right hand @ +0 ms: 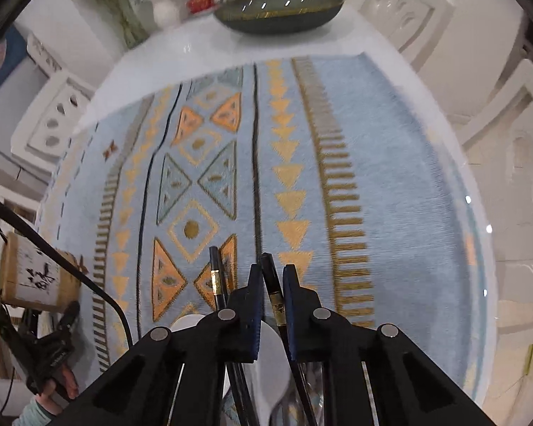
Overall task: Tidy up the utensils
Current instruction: 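Return the right gripper to the utensils and grasp a gold-banded black chopstick, then lift the chopstick, lower it into the wooden cup, open the right gripper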
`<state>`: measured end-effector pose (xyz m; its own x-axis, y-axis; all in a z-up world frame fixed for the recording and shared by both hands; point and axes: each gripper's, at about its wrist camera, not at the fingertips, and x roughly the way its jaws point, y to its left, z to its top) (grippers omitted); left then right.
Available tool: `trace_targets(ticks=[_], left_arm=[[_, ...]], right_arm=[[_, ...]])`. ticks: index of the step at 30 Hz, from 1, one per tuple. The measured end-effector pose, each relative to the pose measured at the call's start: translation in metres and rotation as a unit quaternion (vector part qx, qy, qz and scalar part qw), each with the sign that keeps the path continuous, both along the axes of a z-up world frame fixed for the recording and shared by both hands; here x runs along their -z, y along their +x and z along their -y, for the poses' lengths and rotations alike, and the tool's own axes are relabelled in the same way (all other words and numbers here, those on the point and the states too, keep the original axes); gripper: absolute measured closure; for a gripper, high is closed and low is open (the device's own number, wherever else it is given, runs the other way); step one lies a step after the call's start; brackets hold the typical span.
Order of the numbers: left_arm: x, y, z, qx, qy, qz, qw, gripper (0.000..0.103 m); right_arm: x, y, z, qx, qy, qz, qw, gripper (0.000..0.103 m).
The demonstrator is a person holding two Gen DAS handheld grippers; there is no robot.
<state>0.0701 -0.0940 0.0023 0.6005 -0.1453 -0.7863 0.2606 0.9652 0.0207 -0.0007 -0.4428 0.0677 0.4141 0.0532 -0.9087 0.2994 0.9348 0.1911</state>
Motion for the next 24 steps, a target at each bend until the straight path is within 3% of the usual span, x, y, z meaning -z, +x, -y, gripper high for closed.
trace_targets(ticks=[15, 24], left_arm=[[0.001, 0.001, -0.001, 0.001, -0.002, -0.001, 1.0000, 0.005], [0.001, 0.001, -0.001, 0.001, -0.002, -0.001, 1.0000, 0.005]], right_arm=[[-0.120, -0.078, -0.004, 0.036, -0.039, 0.130, 0.990, 0.093], [-0.196, -0.072, -0.032, 0.006, -0.065, 0.244, 0.968, 0.095]])
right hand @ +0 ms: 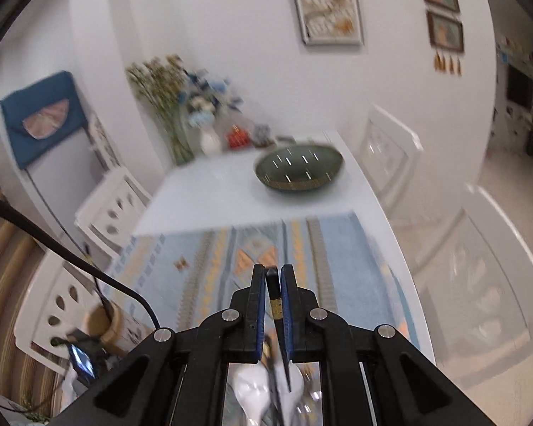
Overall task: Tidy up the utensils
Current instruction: 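Lift the chopstick, lower it into the wooden cup, open the right gripper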
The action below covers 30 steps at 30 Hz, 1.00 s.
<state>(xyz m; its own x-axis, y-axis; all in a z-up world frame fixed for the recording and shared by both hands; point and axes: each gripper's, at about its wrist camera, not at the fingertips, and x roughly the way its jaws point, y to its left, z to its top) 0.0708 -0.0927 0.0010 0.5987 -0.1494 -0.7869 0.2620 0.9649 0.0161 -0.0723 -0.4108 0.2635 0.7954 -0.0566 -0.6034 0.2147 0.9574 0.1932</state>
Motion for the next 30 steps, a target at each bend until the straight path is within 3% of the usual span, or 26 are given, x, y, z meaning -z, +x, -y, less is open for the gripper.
trace_targets(ticks=[6, 11, 14, 16, 17, 20, 21, 22, 25, 28, 30], left_arm=[[0.000, 0.000, -0.001, 0.000, 0.000, 0.000, 1.0000, 0.005], [0.000, 0.000, 0.000, 0.000, 0.000, 0.000, 1.0000, 0.005], [0.000, 0.000, -0.001, 0.001, 0.000, 0.000, 1.0000, 0.005], [0.000, 0.000, -0.001, 0.000, 0.000, 0.000, 1.0000, 0.005], [0.000, 0.000, -0.001, 0.000, 0.000, 0.000, 1.0000, 0.005], [0.000, 0.000, -0.001, 0.000, 0.000, 0.000, 1.0000, 0.005], [0.000, 0.000, -0.001, 0.000, 0.000, 0.000, 1.0000, 0.005], [0.000, 0.000, -0.001, 0.000, 0.000, 0.000, 1.0000, 0.004], [0.000, 0.000, -0.001, 0.000, 0.000, 0.000, 1.0000, 0.004], [0.000, 0.000, -0.001, 0.000, 0.000, 0.000, 1.0000, 0.004], [-0.001, 0.000, -0.001, 0.000, 0.000, 0.000, 1.0000, 0.004]], right_arm=[[-0.026, 0.026, -0.021, -0.032, 0.004, 0.048, 0.998, 0.099], [-0.024, 0.050, -0.039, -0.077, -0.003, 0.036, 0.996, 0.099], [0.008, 0.071, -0.035, -0.078, 0.000, -0.026, 0.997, 0.090], [0.042, 0.088, -0.026, -0.092, 0.043, -0.074, 0.992, 0.050], [0.058, 0.095, -0.021, -0.090, 0.062, -0.084, 0.990, 0.044], [0.110, 0.122, -0.006, -0.086, 0.102, -0.128, 0.983, 0.043], [0.129, 0.135, -0.002, -0.084, 0.102, -0.157, 0.979, 0.046], [0.149, 0.148, 0.000, -0.075, 0.095, -0.191, 0.974, 0.055], [0.201, 0.186, -0.002, -0.078, 0.078, -0.270, 0.957, 0.064], [0.237, 0.211, -0.011, -0.083, 0.079, -0.306, 0.945, 0.068], [0.247, 0.222, -0.020, -0.084, 0.054, -0.311, 0.945, 0.068]])
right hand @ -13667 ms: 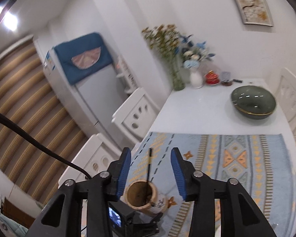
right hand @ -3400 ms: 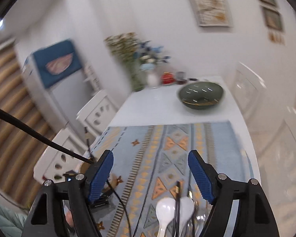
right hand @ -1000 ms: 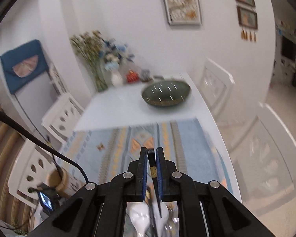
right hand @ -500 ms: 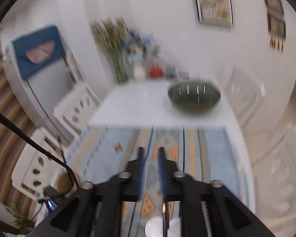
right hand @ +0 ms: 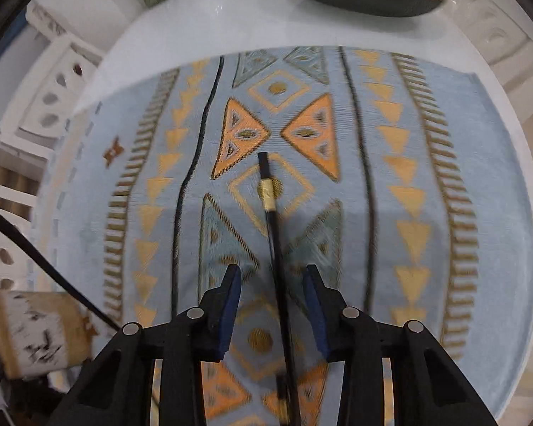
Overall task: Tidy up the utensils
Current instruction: 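Lift the chopstick, lower it into the wooden cup, open the right gripper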
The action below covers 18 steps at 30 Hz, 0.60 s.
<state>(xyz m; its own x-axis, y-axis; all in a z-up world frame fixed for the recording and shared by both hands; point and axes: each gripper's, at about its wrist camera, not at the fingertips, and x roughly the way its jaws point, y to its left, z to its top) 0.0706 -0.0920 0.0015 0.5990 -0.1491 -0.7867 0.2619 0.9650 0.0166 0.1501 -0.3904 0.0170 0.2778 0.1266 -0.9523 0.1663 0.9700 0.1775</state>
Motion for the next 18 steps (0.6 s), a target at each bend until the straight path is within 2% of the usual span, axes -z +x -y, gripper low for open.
trace_targets(ticks=[2, 3, 4, 7, 11, 14, 18], left_arm=[[0.000, 0.000, 0.000, 0.000, 0.000, 0.000, 1.0000, 0.004], [0.000, 0.000, 0.000, 0.000, 0.000, 0.000, 1.0000, 0.004], [0.000, 0.000, 0.000, 0.000, 0.000, 0.000, 1.0000, 0.004], [0.000, 0.000, 0.000, 0.000, 0.000, 0.000, 1.0000, 0.004], [0.000, 0.000, 0.001, 0.000, 0.000, 0.000, 1.0000, 0.004], [0.000, 0.000, 0.001, 0.000, 0.000, 0.000, 1.0000, 0.004], [0.000, 0.000, 0.001, 0.000, 0.000, 0.000, 1.0000, 0.004]], right_arm=[[-0.003, 0.008, -0.015, -0.019, -0.056, 0.013, 0.998, 0.073], [-0.003, 0.012, -0.021, -0.025, -0.080, 0.012, 0.996, 0.089], [-0.003, 0.015, -0.025, -0.033, -0.090, 0.010, 0.995, 0.097], [-0.008, 0.016, -0.026, -0.040, -0.087, 0.019, 0.995, 0.097], [-0.053, -0.007, -0.016, -0.030, -0.038, 0.092, 0.995, 0.097], [-0.101, -0.036, -0.008, -0.024, -0.002, 0.164, 0.986, 0.097], [-0.157, -0.080, -0.012, -0.025, 0.024, 0.254, 0.967, 0.097]])
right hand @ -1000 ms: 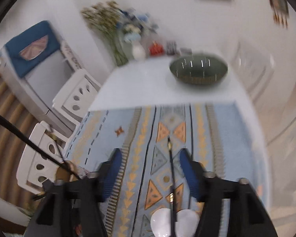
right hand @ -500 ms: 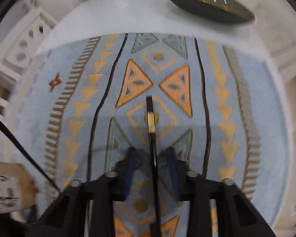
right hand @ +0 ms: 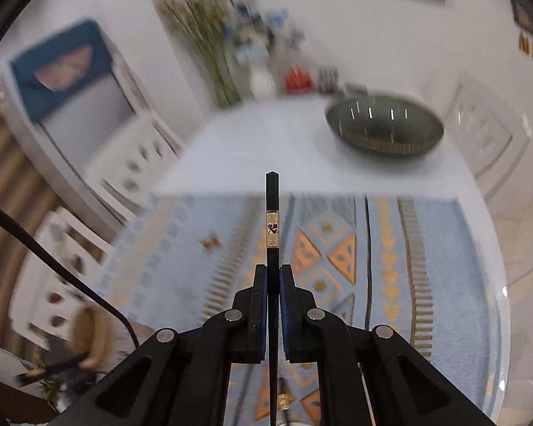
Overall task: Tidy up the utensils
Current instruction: 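Lift the chopstick, lower it into the wooden cup, open the right gripper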
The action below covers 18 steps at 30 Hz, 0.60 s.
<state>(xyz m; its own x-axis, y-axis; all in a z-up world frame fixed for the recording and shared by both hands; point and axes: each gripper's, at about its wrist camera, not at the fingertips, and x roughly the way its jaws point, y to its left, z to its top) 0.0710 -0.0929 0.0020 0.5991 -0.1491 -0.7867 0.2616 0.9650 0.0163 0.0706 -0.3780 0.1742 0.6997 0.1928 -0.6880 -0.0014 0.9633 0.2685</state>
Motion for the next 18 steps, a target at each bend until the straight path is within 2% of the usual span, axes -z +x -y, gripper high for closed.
trace_targets(ticks=[4, 9, 13, 18], left_arm=[[0.000, 0.000, 0.000, 0.000, 0.000, 0.000, 1.0000, 0.004], [0.000, 0.000, 0.000, 0.000, 0.000, 0.000, 1.0000, 0.004], [0.000, 0.000, 0.001, 0.000, 0.000, 0.000, 1.0000, 0.004], [0.000, 0.000, 0.000, 0.000, 0.000, 0.000, 1.0000, 0.004]], right_arm=[[-0.044, -0.035, -0.010, 0.012, 0.018, 0.074, 0.997, 0.097], [-0.088, -0.047, -0.036, 0.019, 0.061, 0.146, 0.987, 0.097], [-0.104, -0.042, -0.070, 0.014, 0.068, 0.176, 0.982, 0.097], [-0.100, -0.020, -0.103, -0.002, 0.107, 0.177, 0.978, 0.097]])
